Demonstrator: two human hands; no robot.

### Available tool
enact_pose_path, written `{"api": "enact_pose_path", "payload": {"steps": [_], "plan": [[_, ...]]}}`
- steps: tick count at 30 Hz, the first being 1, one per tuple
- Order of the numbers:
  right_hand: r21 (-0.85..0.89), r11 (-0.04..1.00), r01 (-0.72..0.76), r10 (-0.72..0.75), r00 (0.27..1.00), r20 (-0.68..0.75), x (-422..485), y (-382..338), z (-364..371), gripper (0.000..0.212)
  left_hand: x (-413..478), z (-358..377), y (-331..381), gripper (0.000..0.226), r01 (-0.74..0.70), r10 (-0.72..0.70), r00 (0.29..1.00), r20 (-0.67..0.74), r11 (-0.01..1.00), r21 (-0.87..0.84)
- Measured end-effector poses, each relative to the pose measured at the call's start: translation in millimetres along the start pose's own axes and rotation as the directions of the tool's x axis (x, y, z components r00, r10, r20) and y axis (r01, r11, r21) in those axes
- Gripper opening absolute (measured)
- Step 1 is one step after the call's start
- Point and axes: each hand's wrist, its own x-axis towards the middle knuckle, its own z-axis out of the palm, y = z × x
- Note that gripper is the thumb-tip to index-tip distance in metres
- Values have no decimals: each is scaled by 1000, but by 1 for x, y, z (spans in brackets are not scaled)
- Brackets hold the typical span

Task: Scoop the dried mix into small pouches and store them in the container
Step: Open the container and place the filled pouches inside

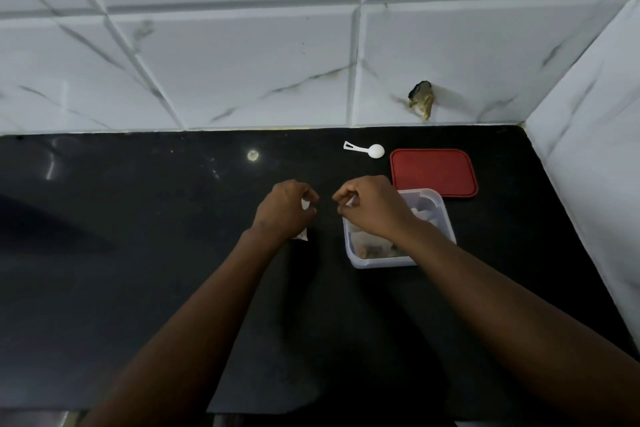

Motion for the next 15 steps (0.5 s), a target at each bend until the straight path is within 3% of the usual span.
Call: {"api": "enact_pose_path", "payload": {"steps": [3, 7, 15], "plan": [[-105, 994, 8, -2, 999, 49, 19, -18, 20, 27, 2, -2, -30, 32, 36, -38, 999, 18, 996, 79], [-382, 924, 30, -2, 997, 75, 42, -35, 36, 26, 10, 1, -51, 42, 51, -58, 997, 57, 991, 124], [-392, 917, -77, 187, 949, 252, 76, -40, 74, 36, 30, 5, -68, 46, 8, -47, 985, 167, 974, 225]]}}
